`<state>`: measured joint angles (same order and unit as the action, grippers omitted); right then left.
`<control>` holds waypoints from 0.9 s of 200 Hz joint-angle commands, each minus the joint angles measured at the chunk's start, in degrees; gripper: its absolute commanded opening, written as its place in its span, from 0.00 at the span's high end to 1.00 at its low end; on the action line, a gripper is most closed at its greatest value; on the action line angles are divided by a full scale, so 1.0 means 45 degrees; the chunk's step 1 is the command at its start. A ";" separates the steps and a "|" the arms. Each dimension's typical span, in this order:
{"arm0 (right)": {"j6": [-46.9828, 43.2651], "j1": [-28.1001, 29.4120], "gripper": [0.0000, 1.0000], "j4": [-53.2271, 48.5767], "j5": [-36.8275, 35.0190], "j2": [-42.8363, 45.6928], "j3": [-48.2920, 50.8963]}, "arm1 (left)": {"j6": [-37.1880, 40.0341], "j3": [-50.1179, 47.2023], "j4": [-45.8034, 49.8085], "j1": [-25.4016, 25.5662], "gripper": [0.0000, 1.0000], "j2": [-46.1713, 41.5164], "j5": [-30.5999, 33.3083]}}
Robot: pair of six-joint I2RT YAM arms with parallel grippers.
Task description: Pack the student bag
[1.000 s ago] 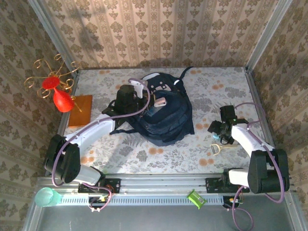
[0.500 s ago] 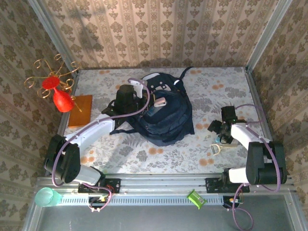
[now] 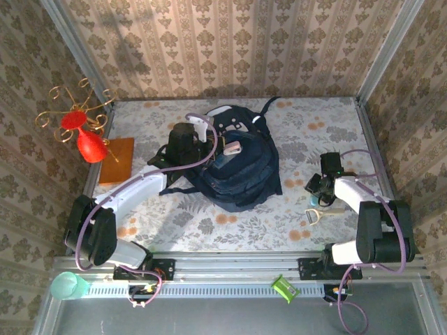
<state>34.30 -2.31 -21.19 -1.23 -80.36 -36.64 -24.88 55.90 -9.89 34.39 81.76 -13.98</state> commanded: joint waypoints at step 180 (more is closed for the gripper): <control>0.4845 0.7563 0.78 0.5474 -0.0009 0.1147 -0.2956 | -0.0293 0.0216 -0.1058 -0.0068 1.00 -0.0123 0.0040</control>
<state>48.40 27.97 -6.35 3.18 -68.49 -47.62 -24.91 55.88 -9.89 34.39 81.76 -13.98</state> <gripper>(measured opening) 0.234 0.058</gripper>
